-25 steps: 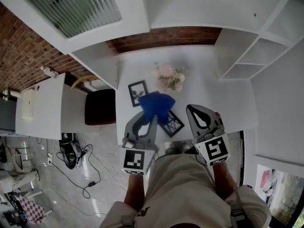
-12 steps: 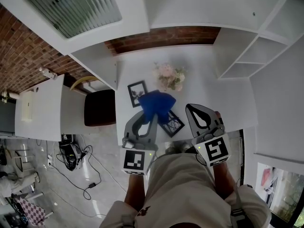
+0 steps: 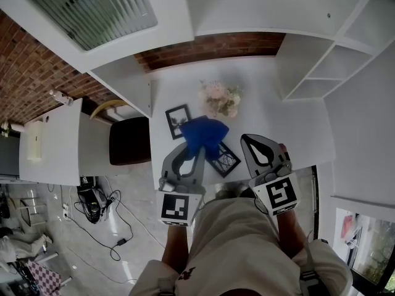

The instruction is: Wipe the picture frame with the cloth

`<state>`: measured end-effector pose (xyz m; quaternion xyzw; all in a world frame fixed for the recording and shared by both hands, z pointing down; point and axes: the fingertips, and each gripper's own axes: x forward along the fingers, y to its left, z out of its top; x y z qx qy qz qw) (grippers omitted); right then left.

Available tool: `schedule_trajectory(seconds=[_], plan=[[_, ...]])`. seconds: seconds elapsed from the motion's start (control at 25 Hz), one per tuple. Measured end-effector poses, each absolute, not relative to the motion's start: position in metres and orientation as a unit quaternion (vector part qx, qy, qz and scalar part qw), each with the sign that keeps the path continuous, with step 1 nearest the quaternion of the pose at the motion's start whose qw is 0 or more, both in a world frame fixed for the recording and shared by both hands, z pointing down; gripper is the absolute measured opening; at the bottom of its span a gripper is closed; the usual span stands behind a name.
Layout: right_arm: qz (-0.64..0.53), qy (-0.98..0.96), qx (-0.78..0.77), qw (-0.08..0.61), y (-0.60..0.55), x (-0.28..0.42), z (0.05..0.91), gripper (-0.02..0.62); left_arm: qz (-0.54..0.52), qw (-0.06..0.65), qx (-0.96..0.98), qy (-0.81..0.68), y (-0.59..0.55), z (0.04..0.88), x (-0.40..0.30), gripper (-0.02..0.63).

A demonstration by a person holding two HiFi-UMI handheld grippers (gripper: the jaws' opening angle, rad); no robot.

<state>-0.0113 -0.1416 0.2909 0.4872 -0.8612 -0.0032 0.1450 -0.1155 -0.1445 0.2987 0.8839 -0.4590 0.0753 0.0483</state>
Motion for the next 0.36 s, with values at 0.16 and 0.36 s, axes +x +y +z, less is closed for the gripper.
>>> schedule_trajectory(seconds=[0.16,0.36], plan=[[-0.003,-0.859,0.49,0.149,-0.1413,-0.0102,0.2928,-0.003,0.076,0.051,0.885,-0.457,-0.1447,0.3006,-0.1148,0.071],[0.006,-0.856,0.496,0.147,-0.1435,-0.0104,0.2929,-0.003,0.076,0.046,0.886,-0.455,-0.1483,0.3,-0.1152,0.071]])
